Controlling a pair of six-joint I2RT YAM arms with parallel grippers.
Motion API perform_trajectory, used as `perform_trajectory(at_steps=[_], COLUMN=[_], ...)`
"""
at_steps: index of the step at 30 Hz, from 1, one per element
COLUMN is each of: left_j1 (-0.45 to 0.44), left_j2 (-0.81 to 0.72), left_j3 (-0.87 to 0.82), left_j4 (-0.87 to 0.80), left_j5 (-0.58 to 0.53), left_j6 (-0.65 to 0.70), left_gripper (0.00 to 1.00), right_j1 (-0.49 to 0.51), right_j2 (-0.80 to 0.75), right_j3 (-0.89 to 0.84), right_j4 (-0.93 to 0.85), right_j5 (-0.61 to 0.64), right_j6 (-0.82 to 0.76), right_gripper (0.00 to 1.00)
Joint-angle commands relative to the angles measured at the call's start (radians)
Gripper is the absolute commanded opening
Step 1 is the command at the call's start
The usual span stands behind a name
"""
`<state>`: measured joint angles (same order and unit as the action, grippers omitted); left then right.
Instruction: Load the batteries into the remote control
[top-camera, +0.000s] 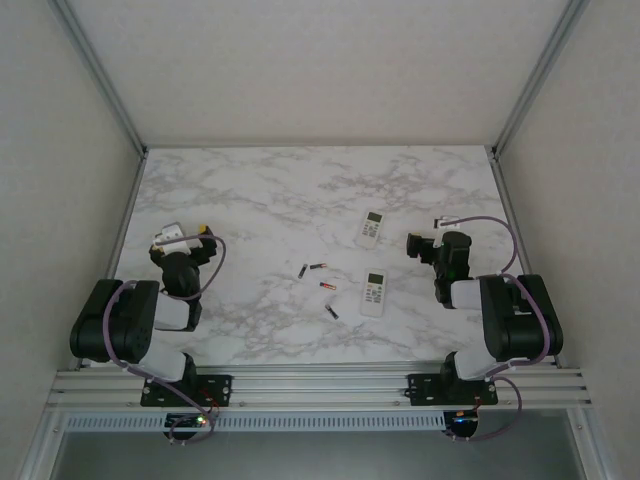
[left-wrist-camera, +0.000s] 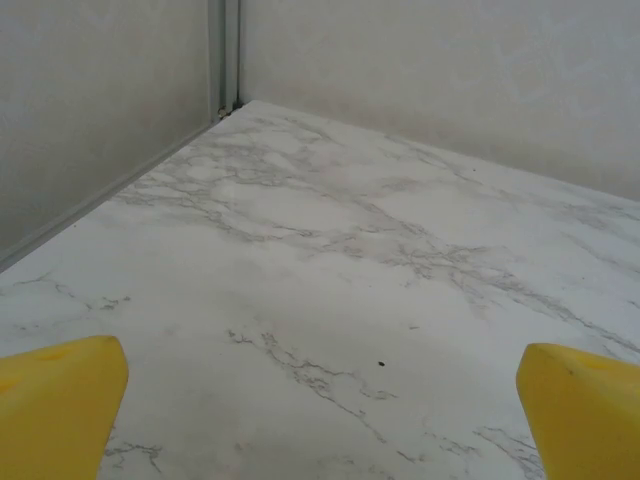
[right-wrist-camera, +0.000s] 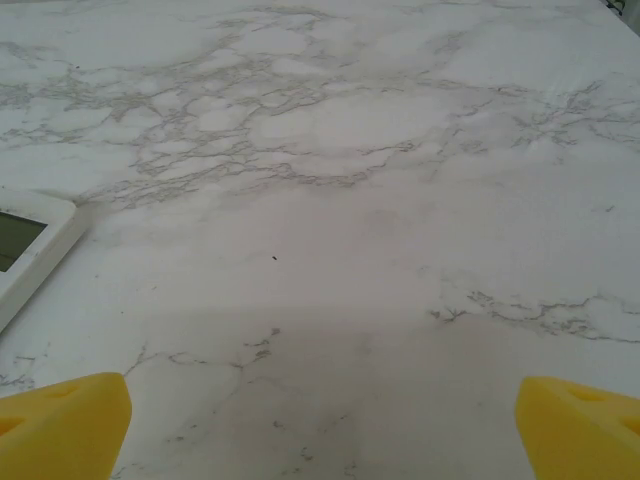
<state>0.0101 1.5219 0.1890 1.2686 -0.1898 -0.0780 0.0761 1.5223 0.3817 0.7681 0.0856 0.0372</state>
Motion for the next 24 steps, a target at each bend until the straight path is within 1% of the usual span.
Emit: perform_trajectory(at_steps=[1,19,22,24], left_j1=[0.01,0.011,0.011,0.011], left_j2=[0.015,0.014,0.015,0.015], left_j3=[0.021,0.022,0.021,0.021], left_j4=[0.052,0.051,0.051,0.052], left_j5=[0.013,0.016,0.016,0.016], left_j6=[0.006,0.003,0.004,0.005], left_gripper=[1.0,1.0,1.0,1.0], right_j1=[-0.006,-0.006,-0.006,-0.006], right_j2=[0.013,0.013,-0.013,-0.056], right_j3=[0.016,0.017,0.042,0.09], right_j4=[0.044,0.046,-0.031,-0.121], right_j5=[0.022,0.017,0.026,0.069], right_j6=[-0.01,-0.012,-0.008,0.009], right_gripper=[0.99,0.99,0.99,0.99])
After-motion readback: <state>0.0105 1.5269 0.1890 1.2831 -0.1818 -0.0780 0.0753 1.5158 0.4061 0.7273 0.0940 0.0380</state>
